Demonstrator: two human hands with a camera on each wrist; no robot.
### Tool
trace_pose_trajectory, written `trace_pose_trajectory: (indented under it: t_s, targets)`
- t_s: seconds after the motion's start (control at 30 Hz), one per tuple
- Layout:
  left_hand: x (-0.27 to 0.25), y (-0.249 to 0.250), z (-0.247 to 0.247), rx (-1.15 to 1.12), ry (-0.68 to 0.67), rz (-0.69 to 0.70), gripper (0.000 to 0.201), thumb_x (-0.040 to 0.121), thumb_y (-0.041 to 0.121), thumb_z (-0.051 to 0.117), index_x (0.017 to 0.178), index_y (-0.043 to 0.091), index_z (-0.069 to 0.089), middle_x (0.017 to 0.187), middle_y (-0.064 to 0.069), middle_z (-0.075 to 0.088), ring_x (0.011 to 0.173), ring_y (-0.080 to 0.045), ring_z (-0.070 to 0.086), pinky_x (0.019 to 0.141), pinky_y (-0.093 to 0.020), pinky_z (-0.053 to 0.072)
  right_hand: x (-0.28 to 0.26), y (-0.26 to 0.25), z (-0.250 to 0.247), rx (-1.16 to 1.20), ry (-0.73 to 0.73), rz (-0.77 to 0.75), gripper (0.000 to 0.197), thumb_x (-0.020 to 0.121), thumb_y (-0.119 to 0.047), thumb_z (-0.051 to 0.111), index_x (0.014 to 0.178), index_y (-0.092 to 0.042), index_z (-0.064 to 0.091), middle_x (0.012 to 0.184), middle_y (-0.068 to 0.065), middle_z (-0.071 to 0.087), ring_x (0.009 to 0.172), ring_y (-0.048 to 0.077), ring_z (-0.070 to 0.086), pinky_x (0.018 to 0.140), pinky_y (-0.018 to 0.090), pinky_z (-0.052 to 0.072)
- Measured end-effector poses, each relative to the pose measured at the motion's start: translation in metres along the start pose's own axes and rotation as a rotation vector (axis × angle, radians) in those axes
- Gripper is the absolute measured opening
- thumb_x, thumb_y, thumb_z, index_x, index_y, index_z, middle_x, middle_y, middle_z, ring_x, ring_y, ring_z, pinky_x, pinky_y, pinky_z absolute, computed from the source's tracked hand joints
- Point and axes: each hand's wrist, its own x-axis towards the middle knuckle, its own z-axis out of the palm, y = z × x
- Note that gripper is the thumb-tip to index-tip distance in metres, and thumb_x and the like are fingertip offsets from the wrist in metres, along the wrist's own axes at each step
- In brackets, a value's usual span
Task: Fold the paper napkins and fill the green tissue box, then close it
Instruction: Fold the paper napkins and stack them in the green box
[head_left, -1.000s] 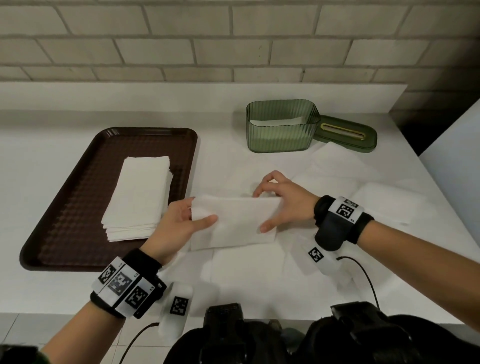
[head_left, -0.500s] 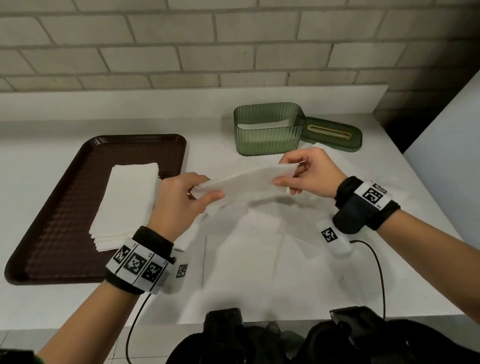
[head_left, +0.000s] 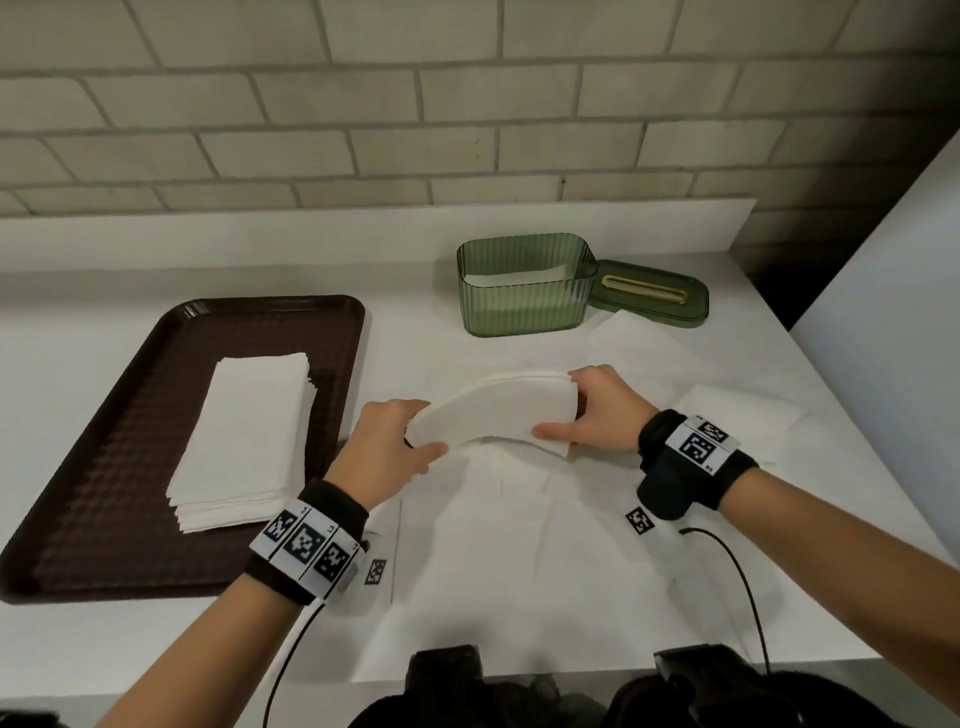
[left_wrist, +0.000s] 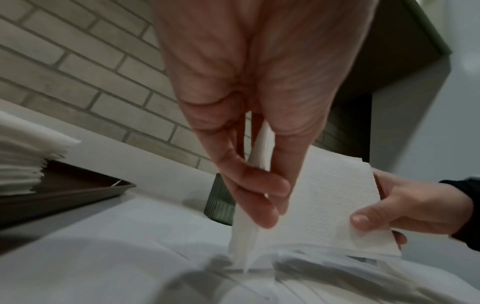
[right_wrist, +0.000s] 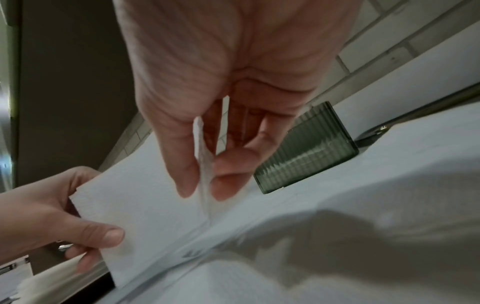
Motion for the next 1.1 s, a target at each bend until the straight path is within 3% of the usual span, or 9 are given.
trace_pose_trajectory:
  t_s: [0.13, 0.27, 0.37, 0.43, 0.53, 0.63, 0.73, 0.87, 1.1]
  targets:
    - [0.001, -0.003, -0.004, 0.159, -0.135, -0.063, 0.007, 0.084, 0.009, 0.07, 0.083, 0.013, 0.064, 0.071, -0.003, 0.065, 0.059, -0.013, 0.07, 0.054, -0.02, 0.055, -0.007, 0.005, 0.001, -0.041, -0.121, 0.01, 0.018, 0.078, -0.029, 0.079, 0.09, -0.021, 0.067, 0.077, -0.005, 0.068, 0.056, -0.001, 0.062, 0.06, 0.017, 0.052]
    - [0.015, 0.005, -0.021, 0.188, -0.13, -0.033, 0.009, 0.082, 0.015, 0.075, 0.085, 0.01, 0.068, 0.077, -0.005, 0.068, 0.061, -0.011, 0.067, 0.06, -0.028, 0.055, -0.003, 0.002, -0.014, -0.014, -0.094, 0.026, 0.017, 0.079, -0.027, 0.079, 0.075, -0.029, 0.063, 0.068, -0.009, 0.068, 0.054, 0.002, 0.064, 0.06, 0.021, 0.051]
    - [0.043, 0.021, -0.039, 0.23, 0.047, 0.03, 0.016, 0.079, 0.024, 0.078, 0.079, 0.01, 0.07, 0.079, -0.002, 0.069, 0.062, -0.005, 0.057, 0.058, -0.017, 0.04, 0.011, -0.009, -0.043, 0.053, 0.11, -0.006, 0.02, 0.078, -0.028, 0.079, 0.088, -0.012, 0.071, 0.074, -0.002, 0.071, 0.066, 0.014, 0.066, 0.071, 0.031, 0.055]
    - [0.071, 0.031, -0.046, 0.072, 0.167, 0.008, 0.016, 0.078, 0.023, 0.078, 0.071, 0.011, 0.069, 0.072, 0.004, 0.067, 0.061, 0.002, 0.056, 0.059, -0.014, 0.04, 0.031, -0.009, -0.063, 0.153, 0.298, -0.018, 0.025, 0.078, -0.025, 0.079, 0.097, -0.01, 0.072, 0.083, 0.001, 0.071, 0.077, 0.02, 0.066, 0.084, 0.037, 0.054]
    - [0.124, 0.038, -0.047, -0.302, 0.269, -0.019, 0.015, 0.082, 0.006, 0.074, 0.093, -0.003, 0.072, 0.071, 0.006, 0.07, 0.06, 0.005, 0.059, 0.071, -0.023, 0.048, 0.074, -0.001, -0.083, 0.289, 0.495, 0.009, 0.021, 0.081, -0.021, 0.077, 0.101, -0.015, 0.073, 0.091, 0.01, 0.072, 0.077, 0.023, 0.06, 0.082, 0.039, 0.052]
    - [0.169, 0.043, -0.04, -0.36, 0.335, -0.02, 0.022, 0.083, 0.003, 0.072, 0.102, -0.006, 0.068, 0.087, -0.016, 0.071, 0.066, -0.008, 0.06, 0.076, -0.027, 0.05, 0.112, 0.011, -0.093, 0.317, 0.626, 0.097, 0.021, 0.083, -0.02, 0.074, 0.1, -0.007, 0.073, 0.084, 0.004, 0.063, 0.076, 0.017, 0.052, 0.079, 0.031, 0.046]
    - [0.203, 0.042, -0.026, -0.344, 0.423, -0.076, 0.028, 0.079, 0.013, 0.075, 0.101, 0.015, 0.057, 0.077, -0.008, 0.065, 0.074, -0.023, 0.063, 0.08, -0.036, 0.053, 0.14, 0.022, -0.095, 0.254, 0.688, 0.173, 0.025, 0.081, -0.023, 0.076, 0.101, -0.009, 0.069, 0.084, 0.002, 0.064, 0.077, 0.018, 0.055, 0.076, 0.028, 0.047]
    - [0.229, 0.033, -0.013, -0.053, 0.475, -0.151, 0.041, 0.08, 0.026, 0.07, 0.111, 0.019, 0.043, 0.086, -0.001, 0.071, 0.089, -0.024, 0.064, 0.092, -0.04, 0.043, 0.162, 0.037, -0.09, 0.127, 0.696, 0.224, 0.032, 0.077, -0.027, 0.077, 0.103, -0.023, 0.059, 0.081, 0.0, 0.066, 0.085, 0.026, 0.063, 0.079, 0.038, 0.053]
    - [0.244, 0.036, -0.007, 0.651, 0.282, -0.01, 0.011, 0.081, 0.032, 0.061, 0.087, 0.029, 0.07, 0.083, 0.007, 0.072, 0.094, -0.021, 0.057, 0.094, -0.042, 0.026, 0.171, 0.045, -0.083, -0.418, 0.46, 0.276, 0.02, 0.083, -0.028, 0.061, 0.103, -0.028, 0.056, 0.087, 0.0, 0.064, 0.101, 0.028, 0.054, 0.09, 0.038, 0.032]
